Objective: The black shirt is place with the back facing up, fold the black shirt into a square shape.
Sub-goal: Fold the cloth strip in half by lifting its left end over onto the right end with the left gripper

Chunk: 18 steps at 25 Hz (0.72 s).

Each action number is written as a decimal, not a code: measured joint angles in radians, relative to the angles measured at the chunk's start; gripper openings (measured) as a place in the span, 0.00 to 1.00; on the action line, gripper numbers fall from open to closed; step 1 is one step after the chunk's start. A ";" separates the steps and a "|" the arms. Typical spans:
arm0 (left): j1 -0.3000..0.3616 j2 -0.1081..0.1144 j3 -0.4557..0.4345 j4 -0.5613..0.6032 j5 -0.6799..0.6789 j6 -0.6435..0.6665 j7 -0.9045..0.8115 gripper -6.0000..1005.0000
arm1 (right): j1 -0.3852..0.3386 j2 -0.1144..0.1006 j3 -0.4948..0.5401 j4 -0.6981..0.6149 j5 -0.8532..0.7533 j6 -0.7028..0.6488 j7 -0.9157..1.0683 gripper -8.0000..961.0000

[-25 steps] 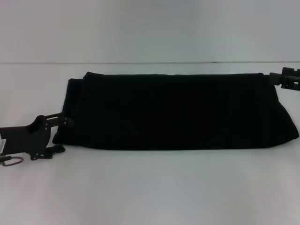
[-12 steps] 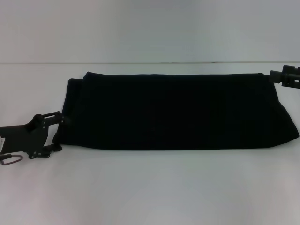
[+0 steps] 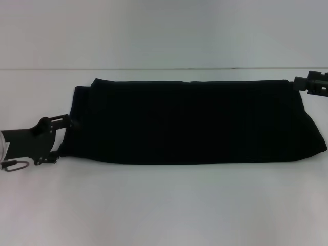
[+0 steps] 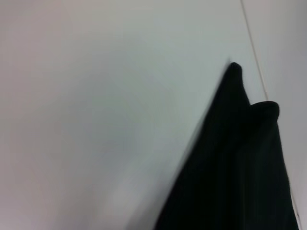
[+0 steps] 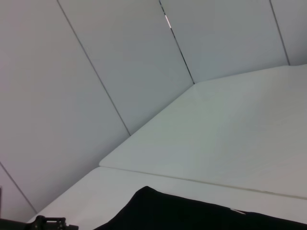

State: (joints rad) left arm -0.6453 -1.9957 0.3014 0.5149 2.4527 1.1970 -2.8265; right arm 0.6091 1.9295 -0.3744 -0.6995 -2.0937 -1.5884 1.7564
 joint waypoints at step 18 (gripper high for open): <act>-0.006 0.002 0.057 0.015 0.006 0.008 0.135 0.87 | -0.011 -0.001 0.014 -0.002 0.000 -0.020 0.000 0.97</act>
State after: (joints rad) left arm -0.6512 -1.9936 0.3579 0.5303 2.4588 1.2053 -2.6912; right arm 0.5981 1.9281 -0.3604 -0.7012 -2.0939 -1.6084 1.7564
